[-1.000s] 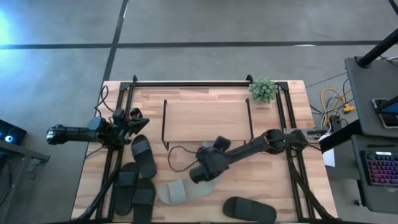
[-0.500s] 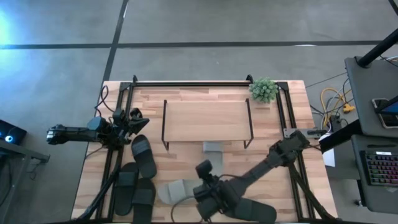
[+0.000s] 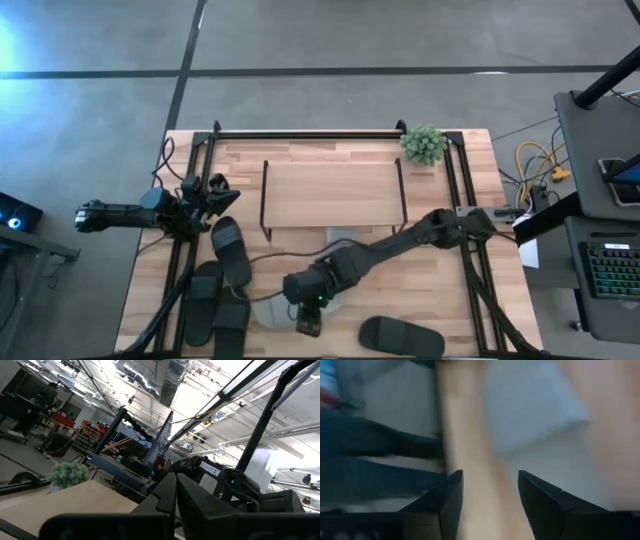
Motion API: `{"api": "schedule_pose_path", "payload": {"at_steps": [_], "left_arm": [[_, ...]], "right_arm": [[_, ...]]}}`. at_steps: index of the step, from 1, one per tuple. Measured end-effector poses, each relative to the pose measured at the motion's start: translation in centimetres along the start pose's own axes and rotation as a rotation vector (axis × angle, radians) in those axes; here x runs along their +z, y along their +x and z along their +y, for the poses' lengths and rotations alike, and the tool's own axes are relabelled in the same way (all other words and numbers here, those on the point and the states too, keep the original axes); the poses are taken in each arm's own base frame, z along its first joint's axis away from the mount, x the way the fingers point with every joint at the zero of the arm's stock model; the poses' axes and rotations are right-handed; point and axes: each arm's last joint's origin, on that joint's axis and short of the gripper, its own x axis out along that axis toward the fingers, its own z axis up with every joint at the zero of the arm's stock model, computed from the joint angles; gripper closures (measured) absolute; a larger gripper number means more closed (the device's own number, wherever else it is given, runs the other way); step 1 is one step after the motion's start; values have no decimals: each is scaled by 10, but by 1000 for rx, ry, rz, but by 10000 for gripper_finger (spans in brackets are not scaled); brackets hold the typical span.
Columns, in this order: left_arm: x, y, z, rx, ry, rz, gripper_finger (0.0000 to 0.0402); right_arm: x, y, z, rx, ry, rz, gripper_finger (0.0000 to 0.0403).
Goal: Pick and place slides into the shelf
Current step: Move the left gray slipper to the middle of the table
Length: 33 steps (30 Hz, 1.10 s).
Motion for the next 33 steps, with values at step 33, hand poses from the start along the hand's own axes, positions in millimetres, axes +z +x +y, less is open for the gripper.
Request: {"api": "schedule_pose_path", "payload": {"at_steps": [33], "left_arm": [[0,0,0,0,0,0,402]], "right_arm": [[-35,57,-4,-152,681,-348,225]]}}
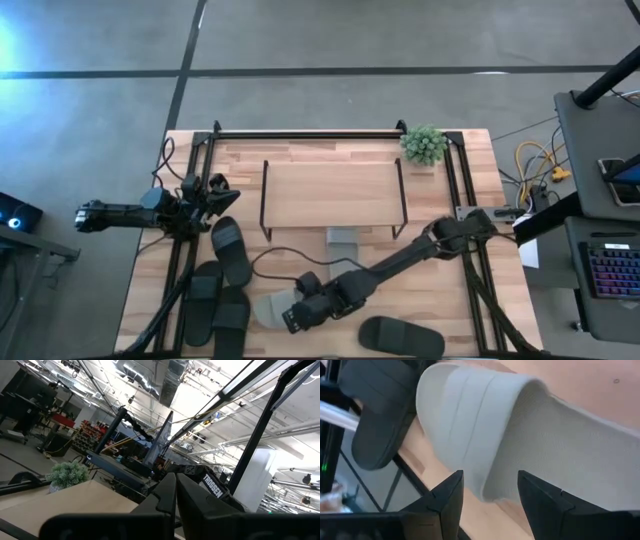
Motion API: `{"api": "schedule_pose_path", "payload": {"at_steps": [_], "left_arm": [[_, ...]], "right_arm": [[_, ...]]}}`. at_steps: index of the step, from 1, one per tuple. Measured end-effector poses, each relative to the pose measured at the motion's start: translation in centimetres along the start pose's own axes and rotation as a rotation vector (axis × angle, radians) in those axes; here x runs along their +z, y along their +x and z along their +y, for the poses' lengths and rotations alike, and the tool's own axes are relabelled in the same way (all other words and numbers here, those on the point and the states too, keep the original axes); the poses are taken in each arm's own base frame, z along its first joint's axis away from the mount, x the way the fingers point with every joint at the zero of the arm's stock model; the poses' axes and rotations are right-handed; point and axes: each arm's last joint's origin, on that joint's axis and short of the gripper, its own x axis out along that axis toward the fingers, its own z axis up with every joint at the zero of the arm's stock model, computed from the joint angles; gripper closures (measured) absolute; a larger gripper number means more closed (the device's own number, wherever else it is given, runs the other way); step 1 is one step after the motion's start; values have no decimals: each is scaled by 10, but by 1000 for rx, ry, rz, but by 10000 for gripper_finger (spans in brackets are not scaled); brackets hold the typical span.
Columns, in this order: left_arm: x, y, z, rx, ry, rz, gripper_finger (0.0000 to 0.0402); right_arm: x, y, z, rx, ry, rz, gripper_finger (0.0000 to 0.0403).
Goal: Pick and place slides into the shelf
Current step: Move the left gray slipper to the middle of the table
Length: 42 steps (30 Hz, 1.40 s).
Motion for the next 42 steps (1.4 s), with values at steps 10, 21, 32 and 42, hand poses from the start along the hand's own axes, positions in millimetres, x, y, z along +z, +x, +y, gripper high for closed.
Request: {"api": "schedule_pose_path", "payload": {"at_steps": [10,21,32,42], "left_arm": [[0,0,0,1,0,0,402],[0,0,0,1,0,0,402],[0,0,0,1,0,0,402],[0,0,0,1,0,0,402]], "right_arm": [[7,14,2,166,127,-111,225],[10,28,-15,156,264,-101,281],[10,24,-12,142,299,-93,385],[-21,10,4,204,460,-133,391]]}}
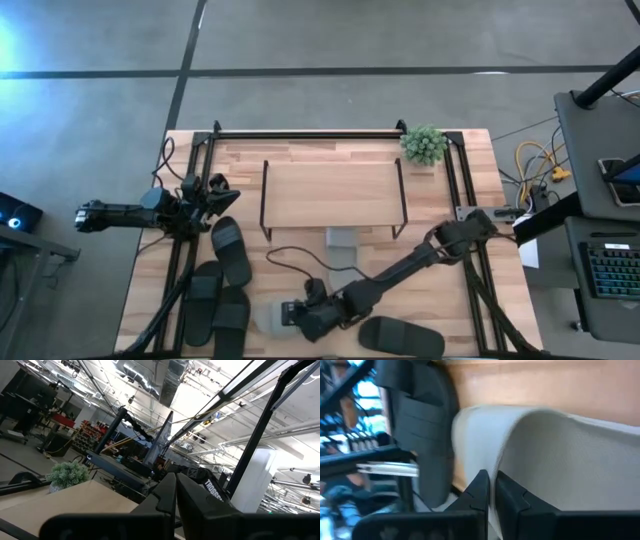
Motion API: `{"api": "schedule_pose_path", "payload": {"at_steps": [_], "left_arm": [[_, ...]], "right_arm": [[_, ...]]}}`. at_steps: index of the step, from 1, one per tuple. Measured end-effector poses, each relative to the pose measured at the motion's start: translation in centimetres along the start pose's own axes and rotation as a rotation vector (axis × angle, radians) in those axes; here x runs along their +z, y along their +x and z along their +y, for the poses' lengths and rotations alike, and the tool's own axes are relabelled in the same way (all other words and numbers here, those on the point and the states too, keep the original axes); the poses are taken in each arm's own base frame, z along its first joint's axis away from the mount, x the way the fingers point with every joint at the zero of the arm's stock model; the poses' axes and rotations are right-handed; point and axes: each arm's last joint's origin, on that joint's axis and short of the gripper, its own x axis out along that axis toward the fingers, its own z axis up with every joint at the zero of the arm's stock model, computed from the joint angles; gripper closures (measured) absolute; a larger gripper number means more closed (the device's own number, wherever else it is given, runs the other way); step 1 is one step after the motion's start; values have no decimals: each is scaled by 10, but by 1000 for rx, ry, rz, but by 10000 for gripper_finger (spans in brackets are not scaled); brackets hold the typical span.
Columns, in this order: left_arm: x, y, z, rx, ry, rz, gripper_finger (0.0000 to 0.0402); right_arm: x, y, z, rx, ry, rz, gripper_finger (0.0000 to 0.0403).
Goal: Pick and place slides into the shelf
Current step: Move the left gray slipper to the middle of the table
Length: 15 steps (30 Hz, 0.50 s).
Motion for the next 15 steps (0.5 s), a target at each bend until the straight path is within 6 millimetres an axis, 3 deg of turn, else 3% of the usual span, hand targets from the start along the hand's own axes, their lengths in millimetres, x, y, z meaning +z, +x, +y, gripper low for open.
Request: {"api": "schedule_pose_path", "payload": {"at_steps": [9,15], "left_arm": [[0,0,0,-1,0,0,402],[0,0,0,-1,0,0,402]], "right_arm": [[-24,-16,-9,185,268,-292,391],[-12,-16,-6,263,294,-465,391]]}}
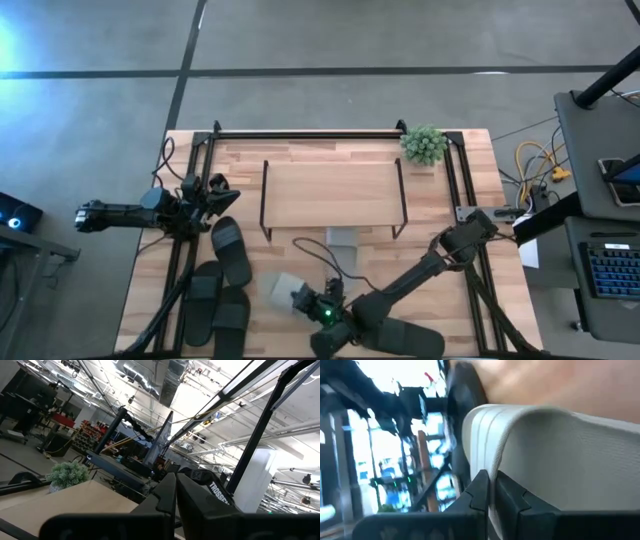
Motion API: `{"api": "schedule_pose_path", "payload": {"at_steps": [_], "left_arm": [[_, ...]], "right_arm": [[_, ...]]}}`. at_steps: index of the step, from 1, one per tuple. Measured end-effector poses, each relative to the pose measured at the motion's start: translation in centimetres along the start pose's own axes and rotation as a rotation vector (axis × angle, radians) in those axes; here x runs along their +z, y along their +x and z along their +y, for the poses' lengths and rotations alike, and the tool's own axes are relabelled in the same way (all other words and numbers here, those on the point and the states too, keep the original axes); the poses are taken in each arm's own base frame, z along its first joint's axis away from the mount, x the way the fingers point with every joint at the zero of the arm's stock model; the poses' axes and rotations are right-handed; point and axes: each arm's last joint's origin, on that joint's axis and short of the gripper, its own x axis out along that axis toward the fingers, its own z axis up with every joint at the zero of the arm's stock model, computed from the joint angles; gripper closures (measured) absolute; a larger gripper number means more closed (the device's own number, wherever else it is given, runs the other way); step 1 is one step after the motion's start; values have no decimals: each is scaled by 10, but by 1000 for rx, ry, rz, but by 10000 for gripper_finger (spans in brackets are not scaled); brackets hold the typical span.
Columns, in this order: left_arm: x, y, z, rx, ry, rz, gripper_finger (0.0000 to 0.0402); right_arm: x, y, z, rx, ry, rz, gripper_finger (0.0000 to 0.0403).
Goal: Pick and place slides into the shelf
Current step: Move the left gray slipper to the middle of the table
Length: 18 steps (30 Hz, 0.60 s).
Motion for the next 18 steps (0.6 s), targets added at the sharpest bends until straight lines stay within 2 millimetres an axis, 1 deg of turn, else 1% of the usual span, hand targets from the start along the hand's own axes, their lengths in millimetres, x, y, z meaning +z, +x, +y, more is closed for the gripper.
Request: {"api": "schedule_pose_path", "payload": {"at_steps": [5,10,18], "left_arm": [[0,0,0,0,0,0,402],[0,0,0,1,0,0,402],[1,0,1,23,-1,-21,402]], "right_arm": [[12,14,4,-20,-15,-50,390],[19,23,9,-24,-4,-70,390],[19,25,7,-78,-15,-18,390]]}}
